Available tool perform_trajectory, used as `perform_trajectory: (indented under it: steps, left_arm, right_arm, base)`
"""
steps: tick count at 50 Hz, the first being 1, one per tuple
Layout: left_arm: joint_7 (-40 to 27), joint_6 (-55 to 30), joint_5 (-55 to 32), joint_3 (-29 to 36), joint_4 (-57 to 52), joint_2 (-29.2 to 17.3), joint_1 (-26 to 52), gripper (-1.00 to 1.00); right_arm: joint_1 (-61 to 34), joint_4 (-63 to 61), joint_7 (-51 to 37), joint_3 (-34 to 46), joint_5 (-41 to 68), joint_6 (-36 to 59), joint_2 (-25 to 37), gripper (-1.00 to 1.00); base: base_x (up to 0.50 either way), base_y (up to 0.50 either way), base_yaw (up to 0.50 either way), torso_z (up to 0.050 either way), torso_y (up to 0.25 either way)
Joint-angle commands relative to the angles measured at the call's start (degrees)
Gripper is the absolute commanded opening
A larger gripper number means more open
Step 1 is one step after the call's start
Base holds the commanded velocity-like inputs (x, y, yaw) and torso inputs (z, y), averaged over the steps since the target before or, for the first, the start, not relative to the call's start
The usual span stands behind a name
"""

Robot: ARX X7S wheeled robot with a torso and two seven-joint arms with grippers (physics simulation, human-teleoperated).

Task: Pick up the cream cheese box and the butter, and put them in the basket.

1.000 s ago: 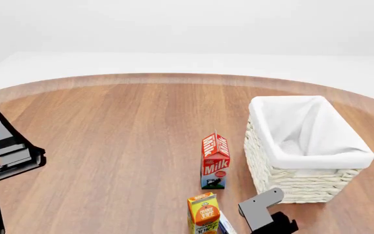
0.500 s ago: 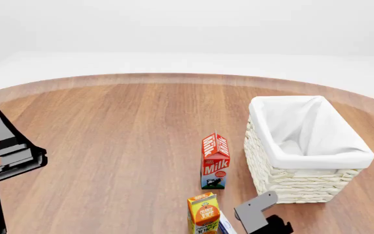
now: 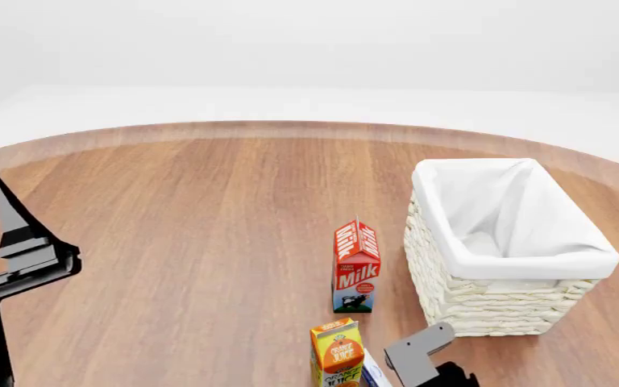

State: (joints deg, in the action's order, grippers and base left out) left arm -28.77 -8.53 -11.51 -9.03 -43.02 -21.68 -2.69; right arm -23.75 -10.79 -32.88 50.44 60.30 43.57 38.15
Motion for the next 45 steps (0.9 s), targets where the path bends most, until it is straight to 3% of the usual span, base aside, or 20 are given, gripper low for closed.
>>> perform_trajectory:
  steps: [1,45]
  left_arm:
    - [1.5,0.5,0.0,-1.6,-0.2,1.0,-0.3,1.00]
    - [0.9,0.8,0.2,-0.7,0.7,0.6,-0.6,1.00]
  right_arm:
    - [0.1,1.3,2.4,-0.7,-1.6,-0.8,-1.7,1.00]
    - [0.1,10.0,6.7,1.3,-5.3,-4.0,-5.1,1.00]
  base:
    - [0.00,0.00,0.00,0.000,0.000]
    - [0.00,0.00,0.00,0.000,0.000]
